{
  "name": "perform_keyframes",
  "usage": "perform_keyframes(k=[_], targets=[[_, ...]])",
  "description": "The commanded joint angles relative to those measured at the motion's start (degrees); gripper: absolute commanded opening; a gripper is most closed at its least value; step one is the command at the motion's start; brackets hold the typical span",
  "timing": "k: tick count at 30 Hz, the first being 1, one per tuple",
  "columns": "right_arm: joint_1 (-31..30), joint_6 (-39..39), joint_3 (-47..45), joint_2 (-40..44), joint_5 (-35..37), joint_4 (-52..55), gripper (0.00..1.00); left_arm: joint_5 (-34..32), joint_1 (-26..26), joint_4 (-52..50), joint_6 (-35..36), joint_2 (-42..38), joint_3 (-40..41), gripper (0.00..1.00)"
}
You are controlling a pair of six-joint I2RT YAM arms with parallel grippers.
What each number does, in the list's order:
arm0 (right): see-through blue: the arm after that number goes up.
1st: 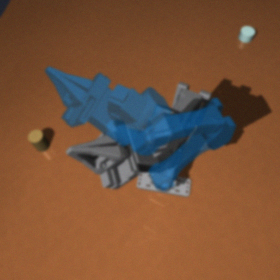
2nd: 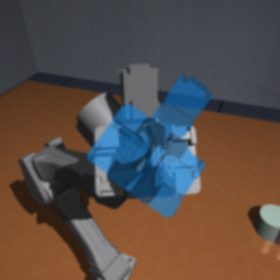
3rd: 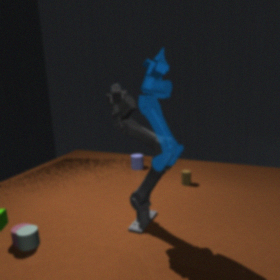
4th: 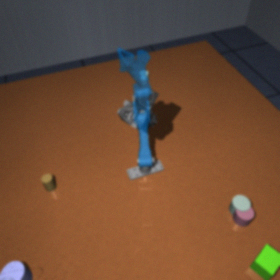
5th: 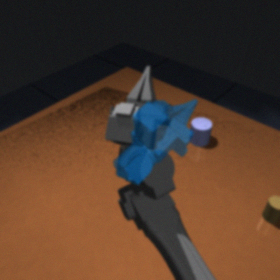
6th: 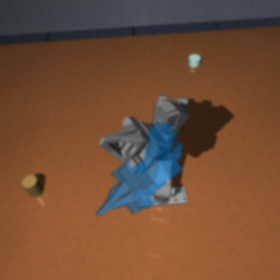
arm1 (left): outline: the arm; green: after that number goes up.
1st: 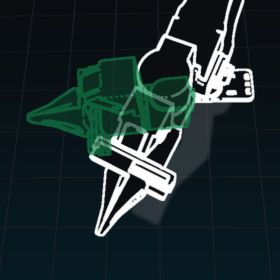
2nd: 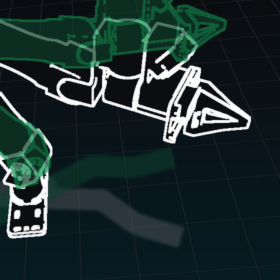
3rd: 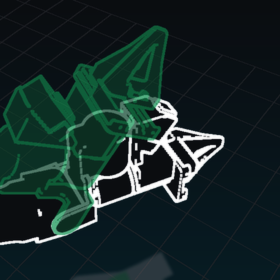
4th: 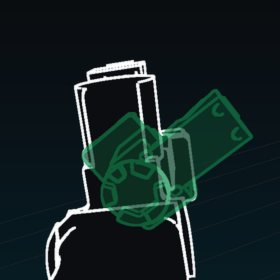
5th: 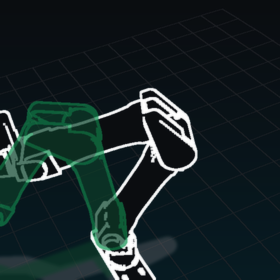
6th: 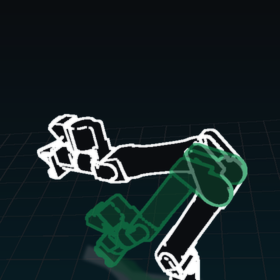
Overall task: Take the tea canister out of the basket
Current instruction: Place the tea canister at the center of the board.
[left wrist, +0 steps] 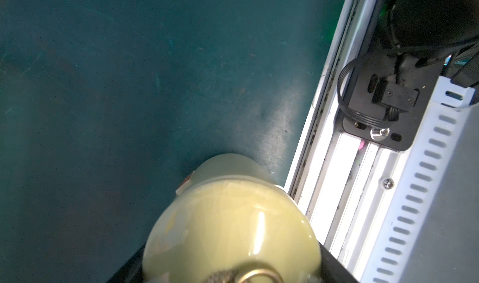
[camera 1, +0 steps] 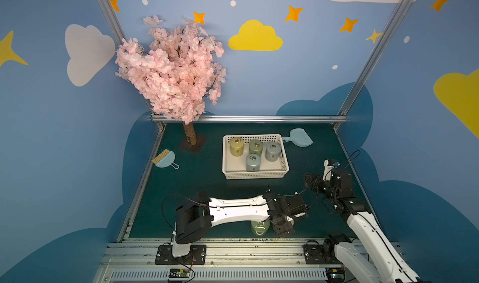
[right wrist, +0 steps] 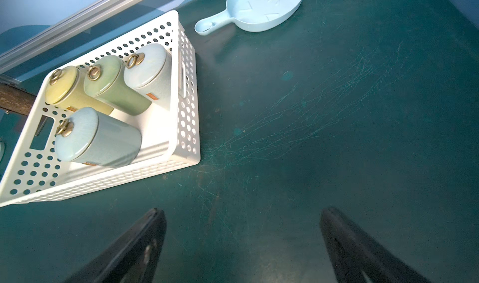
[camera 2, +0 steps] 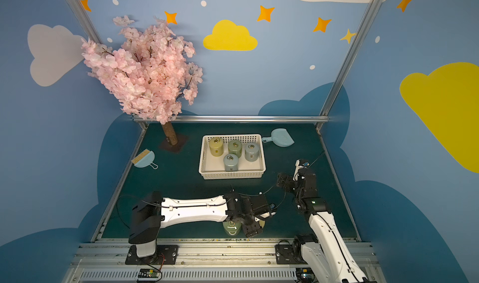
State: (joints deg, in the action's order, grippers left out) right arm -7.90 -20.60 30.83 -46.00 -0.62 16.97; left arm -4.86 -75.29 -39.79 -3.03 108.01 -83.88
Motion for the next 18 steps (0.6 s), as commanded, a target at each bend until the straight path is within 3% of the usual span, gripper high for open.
perform_keyframes(k=[1,12,18], targets=[[0.23,-0.1,-0.87,0.78,-0.69,-0.8,0.99,0.34,-0.21,1.82,-0.45,0.41,-0.54,0.48],[0.22,-0.11,-0.81,1.07,-0.73,-0.67,0.98,1.02,-0.32,1.42,-0.73,1.46,-0.93,0.64],[0.2,-0.13,-0.84,1.1,-1.28,-0.69,0.98,0.23,-0.31,0.78,-1.54,1.08,-1.81,0.94]])
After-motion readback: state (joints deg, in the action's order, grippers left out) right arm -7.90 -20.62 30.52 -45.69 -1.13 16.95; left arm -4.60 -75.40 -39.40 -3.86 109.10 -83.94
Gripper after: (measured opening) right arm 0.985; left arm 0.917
